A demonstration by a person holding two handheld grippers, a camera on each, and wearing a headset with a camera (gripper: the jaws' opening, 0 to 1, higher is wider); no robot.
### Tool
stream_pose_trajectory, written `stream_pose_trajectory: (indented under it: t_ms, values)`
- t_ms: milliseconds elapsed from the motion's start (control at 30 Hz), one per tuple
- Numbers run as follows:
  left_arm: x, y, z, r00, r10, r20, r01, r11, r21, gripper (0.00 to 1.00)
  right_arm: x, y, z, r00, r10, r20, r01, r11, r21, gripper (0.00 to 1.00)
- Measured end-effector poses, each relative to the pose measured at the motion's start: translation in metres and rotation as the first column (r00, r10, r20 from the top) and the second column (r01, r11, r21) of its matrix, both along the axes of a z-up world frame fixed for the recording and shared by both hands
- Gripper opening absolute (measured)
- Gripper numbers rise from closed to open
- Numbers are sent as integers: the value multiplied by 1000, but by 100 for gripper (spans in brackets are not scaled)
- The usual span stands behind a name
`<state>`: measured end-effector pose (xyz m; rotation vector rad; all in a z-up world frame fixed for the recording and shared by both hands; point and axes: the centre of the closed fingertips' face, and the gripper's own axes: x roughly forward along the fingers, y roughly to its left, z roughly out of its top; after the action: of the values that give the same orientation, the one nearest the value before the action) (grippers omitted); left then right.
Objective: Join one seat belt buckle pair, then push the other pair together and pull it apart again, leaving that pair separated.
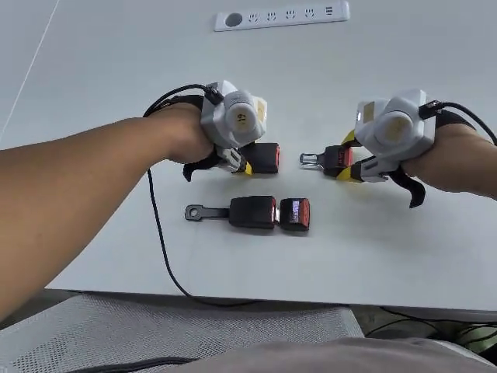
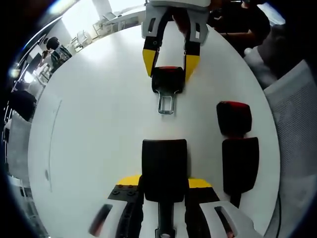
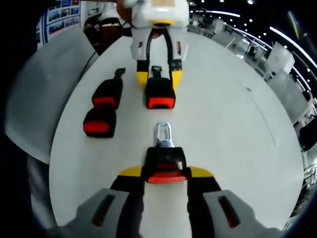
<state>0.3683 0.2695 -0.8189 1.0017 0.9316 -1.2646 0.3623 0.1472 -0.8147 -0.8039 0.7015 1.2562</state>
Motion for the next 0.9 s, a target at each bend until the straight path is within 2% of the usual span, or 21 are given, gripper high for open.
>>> stream_pose_trajectory:
  t_ms: [233, 700, 733, 767, 833, 900]
  values:
    - [1, -1, -1, 1000, 2, -8, -2, 1000, 1, 32, 2, 18, 0, 1000, 20, 5, -20, 1000, -1, 32]
    - [2, -2, -2, 1000, 8, -15, -8, 1000, -3, 32, 6, 32, 0, 999, 33, 9, -33, 999, 4, 32]
    - [2, -2, -2, 1000, 9, -15, -9, 1000, -3, 32, 6, 35, 1, 1000, 26, -1, -26, 999, 26, 32]
    - [2, -3, -2, 1000, 13, -17, -13, 1000, -3, 32, 6, 35, 1, 1000, 22, -10, -22, 1000, 23, 32]
    - [2, -2, -2, 1000, 12, -18, -12, 1000, -6, 32, 6, 37, 0, 999, 45, 14, -45, 999, 14, 32]
    - [2, -3, -2, 1000, 14, -20, -14, 1000, -7, 32, 6, 39, 0, 999, 44, 10, -44, 999, 18, 32]
